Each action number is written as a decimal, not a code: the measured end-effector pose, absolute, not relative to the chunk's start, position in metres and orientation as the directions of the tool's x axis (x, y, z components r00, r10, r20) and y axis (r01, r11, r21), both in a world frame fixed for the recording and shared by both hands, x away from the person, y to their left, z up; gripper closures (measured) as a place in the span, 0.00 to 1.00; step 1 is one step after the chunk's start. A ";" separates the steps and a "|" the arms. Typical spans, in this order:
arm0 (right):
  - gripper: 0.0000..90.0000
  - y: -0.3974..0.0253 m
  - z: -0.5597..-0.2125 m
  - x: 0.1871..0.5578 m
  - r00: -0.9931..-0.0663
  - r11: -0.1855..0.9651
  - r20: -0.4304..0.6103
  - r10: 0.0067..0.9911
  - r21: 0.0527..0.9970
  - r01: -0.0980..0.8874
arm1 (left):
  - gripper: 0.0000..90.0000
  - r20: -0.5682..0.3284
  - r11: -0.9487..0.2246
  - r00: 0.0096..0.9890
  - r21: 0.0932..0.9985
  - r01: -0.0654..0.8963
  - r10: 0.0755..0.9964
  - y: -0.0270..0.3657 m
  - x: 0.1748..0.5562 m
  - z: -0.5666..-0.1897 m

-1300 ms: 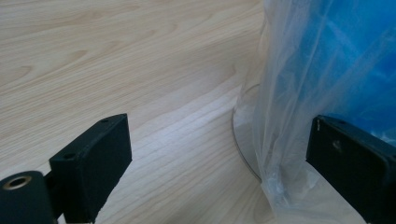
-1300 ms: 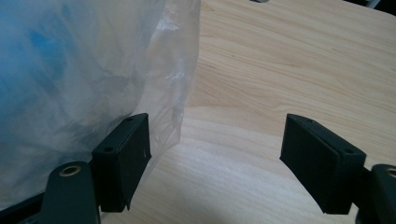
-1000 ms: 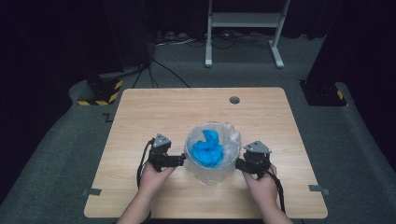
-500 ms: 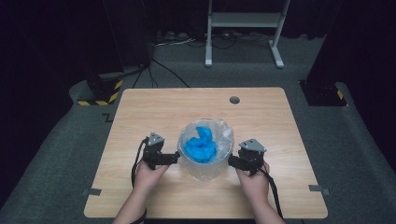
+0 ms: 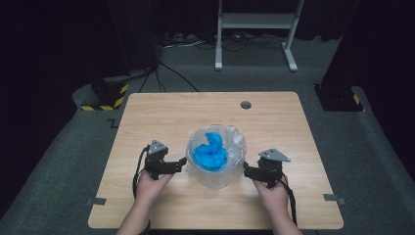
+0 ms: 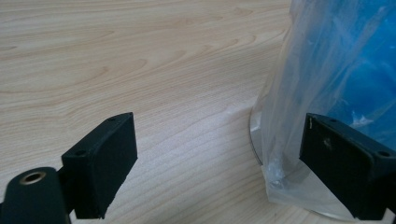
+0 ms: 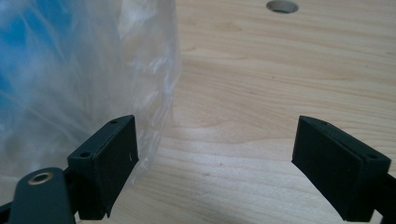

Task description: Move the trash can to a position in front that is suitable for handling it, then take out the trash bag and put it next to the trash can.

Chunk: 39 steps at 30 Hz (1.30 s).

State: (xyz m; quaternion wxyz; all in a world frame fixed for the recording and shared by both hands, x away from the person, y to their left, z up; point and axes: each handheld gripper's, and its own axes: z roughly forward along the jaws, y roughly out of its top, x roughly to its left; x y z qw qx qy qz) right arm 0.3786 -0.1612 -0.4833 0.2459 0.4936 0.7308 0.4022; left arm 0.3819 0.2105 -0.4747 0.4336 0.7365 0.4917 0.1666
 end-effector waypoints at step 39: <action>0.31 -0.157 -0.415 0.343 -0.487 0.117 -0.044 0.873 0.986 0.121 | 0.30 -0.176 0.044 0.447 0.956 0.291 0.877 0.194 0.347 -0.420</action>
